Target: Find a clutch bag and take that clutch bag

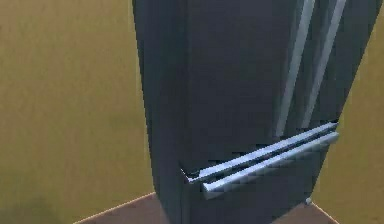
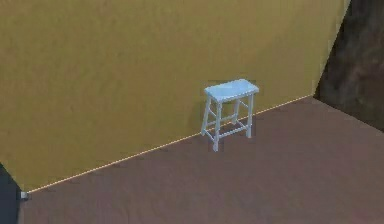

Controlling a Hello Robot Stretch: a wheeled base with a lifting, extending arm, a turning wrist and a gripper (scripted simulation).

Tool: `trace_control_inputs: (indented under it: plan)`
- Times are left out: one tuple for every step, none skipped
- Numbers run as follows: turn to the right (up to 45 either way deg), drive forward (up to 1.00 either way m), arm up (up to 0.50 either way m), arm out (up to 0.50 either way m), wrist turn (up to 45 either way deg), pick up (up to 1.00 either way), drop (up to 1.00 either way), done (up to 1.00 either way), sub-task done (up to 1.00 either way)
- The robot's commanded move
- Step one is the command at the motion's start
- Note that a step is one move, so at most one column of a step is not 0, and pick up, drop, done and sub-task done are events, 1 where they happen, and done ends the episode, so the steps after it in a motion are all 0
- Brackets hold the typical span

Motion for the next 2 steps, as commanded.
trace_control_inputs:
  plan:
    - [-45.0,0.00,0.00,0.00,0.0,0.00,0.00,0.00,0.00]
    - [-45.0,0.00,0.00,0.00,0.0,0.00,0.00,0.00,0.00]
